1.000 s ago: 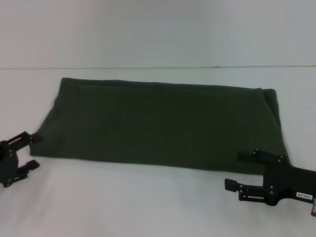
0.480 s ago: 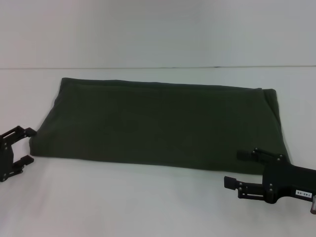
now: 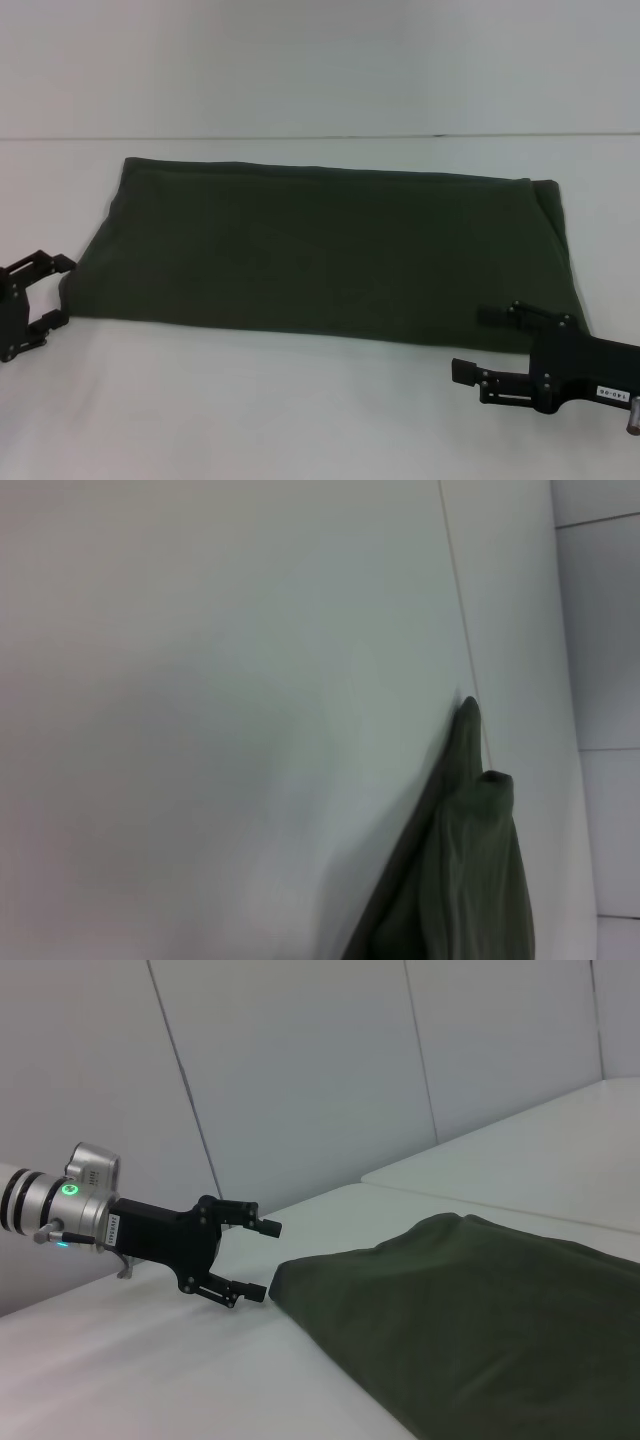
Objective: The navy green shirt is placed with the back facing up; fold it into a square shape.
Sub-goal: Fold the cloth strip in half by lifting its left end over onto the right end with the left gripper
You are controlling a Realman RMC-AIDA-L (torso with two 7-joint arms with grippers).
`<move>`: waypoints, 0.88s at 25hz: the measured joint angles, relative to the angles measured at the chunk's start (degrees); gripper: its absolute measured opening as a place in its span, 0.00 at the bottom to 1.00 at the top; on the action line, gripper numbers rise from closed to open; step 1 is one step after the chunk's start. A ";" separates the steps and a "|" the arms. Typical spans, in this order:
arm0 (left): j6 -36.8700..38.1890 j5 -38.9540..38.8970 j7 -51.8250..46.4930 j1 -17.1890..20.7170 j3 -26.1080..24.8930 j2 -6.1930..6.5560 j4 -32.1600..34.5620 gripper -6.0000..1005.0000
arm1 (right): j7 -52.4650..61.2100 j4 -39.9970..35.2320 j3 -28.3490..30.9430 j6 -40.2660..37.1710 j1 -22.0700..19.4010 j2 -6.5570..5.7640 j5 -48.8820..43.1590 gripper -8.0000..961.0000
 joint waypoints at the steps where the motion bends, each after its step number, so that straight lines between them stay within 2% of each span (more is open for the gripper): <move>1: -0.14 0.00 0.00 -0.10 0.02 0.00 -0.02 0.81 | 0.00 0.00 0.00 -0.01 0.05 0.00 -0.01 0.98; 12: -2.70 0.00 0.00 -1.65 1.23 -0.03 -1.51 0.80 | -0.02 -0.01 0.00 -0.13 0.01 0.00 0.03 0.98; 22: -4.99 -0.05 0.39 -5.27 3.39 0.46 -3.43 0.79 | 0.53 -0.02 0.00 -0.03 -0.06 0.00 0.04 0.98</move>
